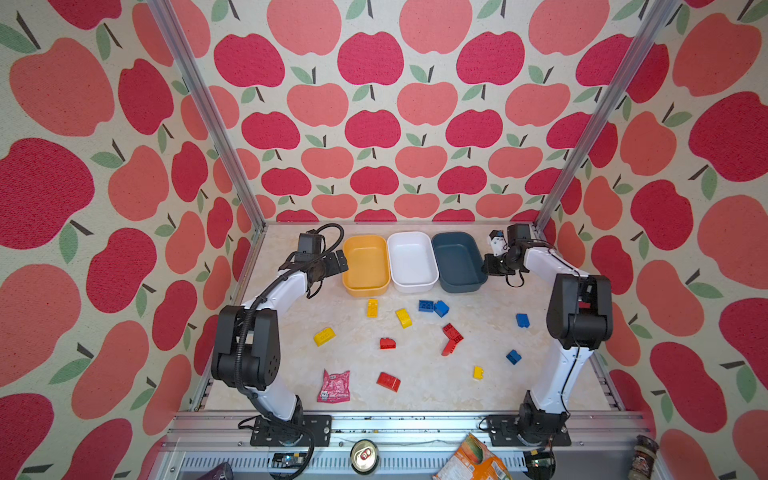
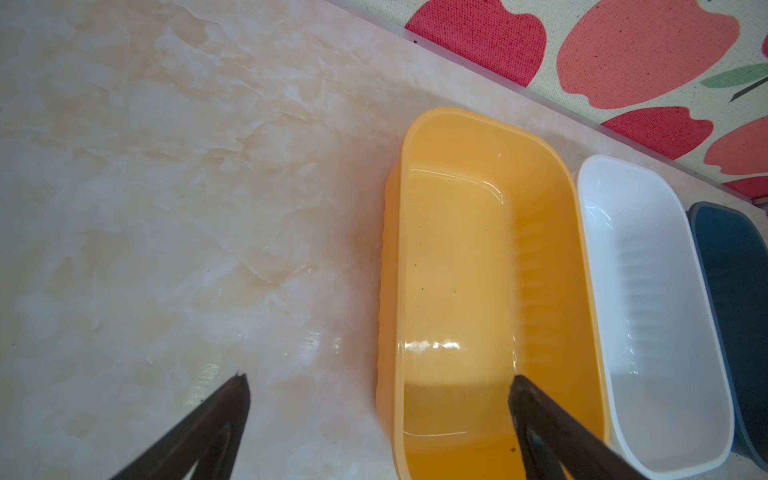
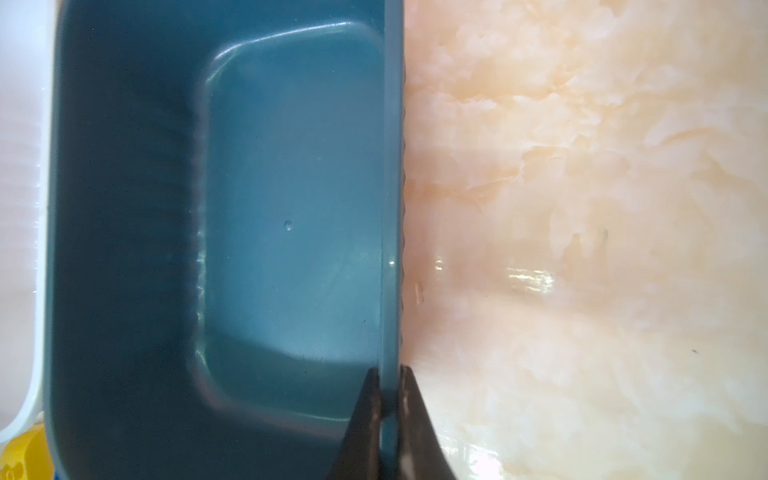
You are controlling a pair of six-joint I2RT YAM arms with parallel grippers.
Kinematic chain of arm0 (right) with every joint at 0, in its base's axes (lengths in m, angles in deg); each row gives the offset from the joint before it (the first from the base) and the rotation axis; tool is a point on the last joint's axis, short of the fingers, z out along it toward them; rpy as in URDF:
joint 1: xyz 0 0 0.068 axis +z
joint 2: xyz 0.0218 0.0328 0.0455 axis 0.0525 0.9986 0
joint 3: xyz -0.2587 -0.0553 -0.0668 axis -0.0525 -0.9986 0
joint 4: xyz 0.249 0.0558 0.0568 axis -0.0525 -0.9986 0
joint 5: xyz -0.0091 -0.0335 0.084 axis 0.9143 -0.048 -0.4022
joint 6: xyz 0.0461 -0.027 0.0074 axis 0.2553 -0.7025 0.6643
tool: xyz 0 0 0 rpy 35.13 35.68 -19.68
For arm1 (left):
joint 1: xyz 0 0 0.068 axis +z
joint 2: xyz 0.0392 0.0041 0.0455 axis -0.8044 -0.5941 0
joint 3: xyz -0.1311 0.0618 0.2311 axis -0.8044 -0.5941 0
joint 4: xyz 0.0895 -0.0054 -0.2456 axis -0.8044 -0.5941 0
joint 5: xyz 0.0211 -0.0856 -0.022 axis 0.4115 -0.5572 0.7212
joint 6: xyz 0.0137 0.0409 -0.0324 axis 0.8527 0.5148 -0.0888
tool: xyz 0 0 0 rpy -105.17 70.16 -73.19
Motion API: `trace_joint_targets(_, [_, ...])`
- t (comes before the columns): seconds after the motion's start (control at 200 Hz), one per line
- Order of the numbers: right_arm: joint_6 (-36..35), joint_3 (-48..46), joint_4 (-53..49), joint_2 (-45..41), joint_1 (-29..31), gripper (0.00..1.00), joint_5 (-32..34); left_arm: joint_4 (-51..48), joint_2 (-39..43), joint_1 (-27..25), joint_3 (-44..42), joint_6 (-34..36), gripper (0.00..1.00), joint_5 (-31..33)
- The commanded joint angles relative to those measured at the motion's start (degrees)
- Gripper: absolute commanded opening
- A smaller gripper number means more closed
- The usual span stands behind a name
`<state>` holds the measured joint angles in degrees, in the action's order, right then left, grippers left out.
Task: Sort the legos into containers by color
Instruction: 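Slide the teal bin toward the white bin with the right gripper, then release the teal bin and lower the right gripper onto a blue brick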
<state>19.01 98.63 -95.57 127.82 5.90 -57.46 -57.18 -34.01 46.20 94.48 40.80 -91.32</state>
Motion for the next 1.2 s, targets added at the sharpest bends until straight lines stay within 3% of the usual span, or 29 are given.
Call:
trace_joint_targets(0.0, [1.21, -0.84, -3.18, -1.97, 0.53, 0.03, -1.71, -0.35, 1.56, 0.35, -0.41, 0.47, 0.99, -0.75])
trace_joint_targets(0.135, [2.29, -0.78, -2.85, -3.01, 0.48, 0.24, -0.97, -0.35, 1.82, 0.36, -0.48, 0.47, 0.99, -0.79])
trace_joint_targets(0.39, [6.62, -2.11, -1.64, -7.06, -1.36, 0.45, -2.67, -0.26, 3.01, 0.41, -0.88, 0.4, 0.99, -0.69])
trace_joint_targets(0.585, [9.89, -5.09, -4.22, -12.43, -4.22, 0.51, -2.69, 0.43, 3.63, 0.39, -1.81, 0.38, 0.99, -0.99])
trace_joint_targets(0.82, [15.02, -8.25, -14.53, -18.23, -6.15, 0.62, 6.81, 1.77, 3.43, 0.69, -2.82, -0.06, 0.99, -2.19])
trace_joint_targets(0.956, [18.17, -12.34, -17.11, -21.06, -8.37, 0.7, 6.54, 2.5, 3.31, 0.88, -3.38, -0.23, 0.99, -2.91])
trace_joint_targets(1.196, [13.67, -16.31, -20.23, -21.87, -10.58, 0.8, 11.79, 4.01, 3.28, 1.72, -4.89, -0.46, 0.99, -4.33])
